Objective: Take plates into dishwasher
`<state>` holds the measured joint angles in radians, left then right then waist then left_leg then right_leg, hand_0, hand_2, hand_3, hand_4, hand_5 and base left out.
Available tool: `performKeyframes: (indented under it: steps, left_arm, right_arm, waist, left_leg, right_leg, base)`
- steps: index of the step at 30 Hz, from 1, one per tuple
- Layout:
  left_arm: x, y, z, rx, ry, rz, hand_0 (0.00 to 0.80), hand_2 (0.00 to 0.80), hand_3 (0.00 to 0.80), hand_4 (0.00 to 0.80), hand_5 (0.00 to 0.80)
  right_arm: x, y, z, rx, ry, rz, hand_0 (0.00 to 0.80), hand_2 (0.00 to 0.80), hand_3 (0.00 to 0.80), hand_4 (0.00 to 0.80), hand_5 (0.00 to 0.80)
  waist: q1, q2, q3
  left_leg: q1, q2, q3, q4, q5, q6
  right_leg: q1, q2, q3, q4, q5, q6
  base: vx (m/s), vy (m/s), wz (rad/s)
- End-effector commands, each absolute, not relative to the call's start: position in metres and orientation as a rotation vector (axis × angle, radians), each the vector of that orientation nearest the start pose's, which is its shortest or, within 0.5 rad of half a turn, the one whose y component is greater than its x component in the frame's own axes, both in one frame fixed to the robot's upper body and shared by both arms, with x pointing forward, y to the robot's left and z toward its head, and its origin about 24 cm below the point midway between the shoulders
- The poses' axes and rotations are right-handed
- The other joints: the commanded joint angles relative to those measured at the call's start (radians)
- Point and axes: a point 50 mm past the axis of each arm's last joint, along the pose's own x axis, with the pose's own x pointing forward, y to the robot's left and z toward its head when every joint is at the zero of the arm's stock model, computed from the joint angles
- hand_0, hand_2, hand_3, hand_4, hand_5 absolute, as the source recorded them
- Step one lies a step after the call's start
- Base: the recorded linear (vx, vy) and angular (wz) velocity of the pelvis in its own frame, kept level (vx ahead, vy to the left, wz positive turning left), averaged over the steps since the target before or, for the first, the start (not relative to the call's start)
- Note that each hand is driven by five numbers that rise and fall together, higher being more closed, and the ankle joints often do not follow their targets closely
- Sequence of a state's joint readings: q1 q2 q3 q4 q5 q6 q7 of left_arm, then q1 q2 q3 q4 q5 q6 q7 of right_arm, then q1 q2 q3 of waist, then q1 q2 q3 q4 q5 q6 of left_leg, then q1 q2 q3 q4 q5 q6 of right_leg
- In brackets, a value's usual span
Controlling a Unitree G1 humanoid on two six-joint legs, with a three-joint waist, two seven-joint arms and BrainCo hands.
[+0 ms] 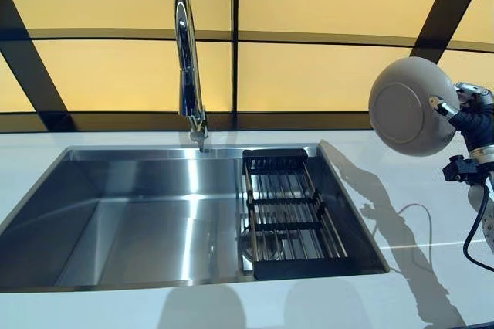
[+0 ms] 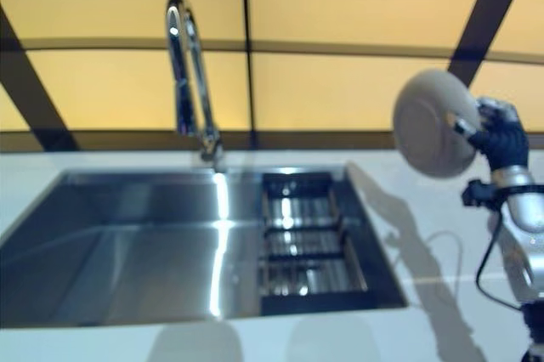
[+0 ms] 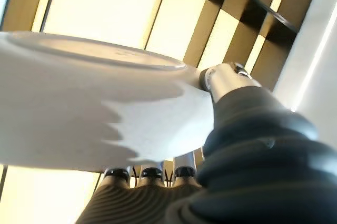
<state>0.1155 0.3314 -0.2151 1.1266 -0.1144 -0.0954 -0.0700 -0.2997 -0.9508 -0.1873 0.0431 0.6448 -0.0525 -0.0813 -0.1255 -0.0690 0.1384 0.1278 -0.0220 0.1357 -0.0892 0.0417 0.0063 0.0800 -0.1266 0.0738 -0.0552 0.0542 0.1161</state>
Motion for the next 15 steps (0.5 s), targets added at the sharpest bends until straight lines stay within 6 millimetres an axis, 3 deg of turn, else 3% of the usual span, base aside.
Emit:
performKeyframes:
  steps: [1, 7, 11, 15]
  left_arm:
    - [0.105, 0.262, -0.142, 0.275, 1.03, 0.015, 0.0, 0.0, 0.0, 0.0, 0.0]
    - [0.094, 0.259, -0.146, 0.291, 1.062, -0.026, 0.0, 0.0, 0.0, 0.0, 0.0]
    - [0.087, 0.261, -0.147, 0.297, 1.08, -0.025, 0.0, 0.0, 0.0, 0.0, 0.0]
    - [0.087, 0.262, -0.147, 0.291, 1.078, -0.017, 0.0, 0.0, 0.0, 0.0, 0.0]
  right_arm:
    - [0.267, -0.328, 0.268, -0.219, -0.593, -0.254, 0.8, 0.8, 0.8, 0.8, 0.8]
    - [0.255, -0.348, 0.272, -0.262, -0.568, -0.326, 0.8, 0.8, 0.8, 0.8, 0.8]
    - [0.251, -0.351, 0.273, -0.267, -0.563, -0.315, 0.8, 0.8, 0.8, 0.8, 0.8]
    - [0.251, -0.35, 0.271, -0.273, -0.561, -0.291, 0.8, 0.8, 0.8, 0.8, 0.8]
  waist:
    - [0.017, -0.036, -0.043]
    - [0.0, -0.059, -0.033]
    - [-0.001, -0.063, -0.014]
    - [0.016, -0.051, -0.014]
  left_leg:
    - [0.01, -0.028, -0.063, 0.122, -0.173, 0.046]
    - [0.019, -0.037, -0.069, 0.123, -0.175, 0.039]
    - [0.036, -0.031, -0.027, 0.081, -0.151, 0.035]
    - [0.024, -0.02, 0.016, 0.041, -0.115, 0.04]
  right_leg:
    - [-0.134, -0.066, 0.023, 0.07, 0.124, 0.073]
    - [-0.174, -0.068, 0.028, 0.081, 0.197, 0.084]
    - [-0.233, -0.063, -0.045, 0.144, 0.23, 0.09]
    - [-0.22, -0.087, -0.089, 0.239, 0.209, 0.076]
  base:
    - [0.0, 0.0, 0.0]
    - [0.04, 0.027, -0.03]
    - [-0.013, 0.041, -0.25]
    - [-0.142, 0.035, -0.41]
